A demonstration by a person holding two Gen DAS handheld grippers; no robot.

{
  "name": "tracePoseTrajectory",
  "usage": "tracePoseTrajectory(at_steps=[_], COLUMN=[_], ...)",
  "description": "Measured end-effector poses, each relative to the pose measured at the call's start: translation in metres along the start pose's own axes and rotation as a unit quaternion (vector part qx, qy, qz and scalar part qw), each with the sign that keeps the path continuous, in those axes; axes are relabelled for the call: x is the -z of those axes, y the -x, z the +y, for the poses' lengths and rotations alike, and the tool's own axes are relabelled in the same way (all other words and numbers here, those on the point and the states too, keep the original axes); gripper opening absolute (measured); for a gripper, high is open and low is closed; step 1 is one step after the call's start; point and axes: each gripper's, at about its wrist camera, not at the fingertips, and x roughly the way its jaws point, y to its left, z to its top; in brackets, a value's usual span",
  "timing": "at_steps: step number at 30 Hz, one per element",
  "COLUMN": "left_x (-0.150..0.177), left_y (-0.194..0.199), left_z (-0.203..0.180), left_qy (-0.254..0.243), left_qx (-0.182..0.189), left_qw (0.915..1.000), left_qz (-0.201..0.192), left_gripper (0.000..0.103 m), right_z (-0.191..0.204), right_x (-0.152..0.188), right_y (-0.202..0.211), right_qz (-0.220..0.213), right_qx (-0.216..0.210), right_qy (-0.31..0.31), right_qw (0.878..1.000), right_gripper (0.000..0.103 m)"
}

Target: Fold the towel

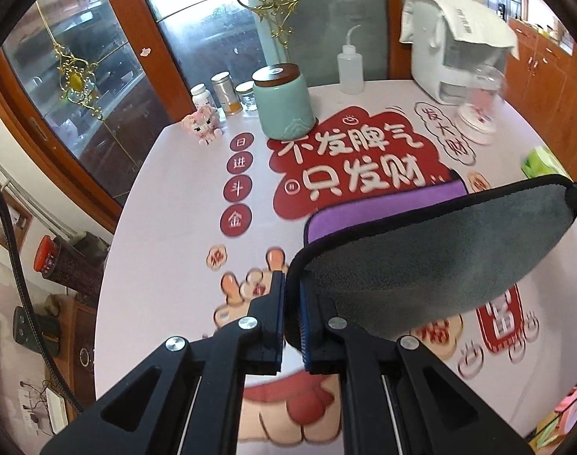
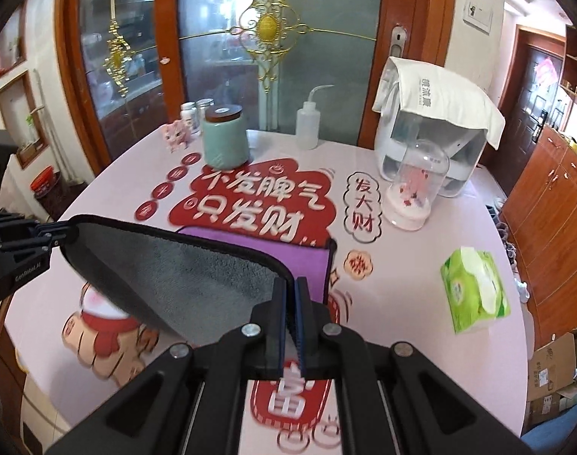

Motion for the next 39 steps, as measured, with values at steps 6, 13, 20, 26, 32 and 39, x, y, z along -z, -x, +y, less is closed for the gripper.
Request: tracePoseTrajectory(at_steps=[6, 13, 20, 26, 32, 39], left_x=[-0.032, -0.053, -0.058, -0.056, -0.053, -0.051], left_y=[-0.054, -0.122, -0.177, -0.205, -0.218, -0.220], left_z=[-0.003, -0.018, -0.034, -0.038, -0.037, -0.040], left_qy=[0.003, -0.006, -0.011, -0.010, -0.004, -0.011], left_qx=[-0.004, -0.002, 0.002, 0.004, 0.005, -0.002], left_qw=[0.9999, 0.9992, 0.9978, 0.9968, 0.9960, 0.9962], left_qz=[0.013, 0.039, 0.065, 0.080, 0.089, 0.087], left_gripper=[0.005, 0.005, 0.005, 0.005, 0.005, 0.007], right_z=[-0.010, -0.028, -0.041, -0.042, -0.044, -0.042], right_x=[-0.024, -0.031, -0.028, -0.019, -0.012, -0.009], right_y=[-0.057, -0.123, -0.173, -0.198, -0.214, -0.225], right_qz=[0.023, 0.064, 0.099, 0.115, 0.127, 0.136], right_qx=[0.019, 0.034, 0.044, 0.046, 0.049, 0.052], right_qy=[-0.023, -0.054, -0.077, -0.079, -0.077, -0.069], right_qw=[0.999, 0.996, 0.991, 0.989, 0.988, 0.987], right_gripper=[0.004, 0.004, 0.004, 0.004, 0.004, 0.005])
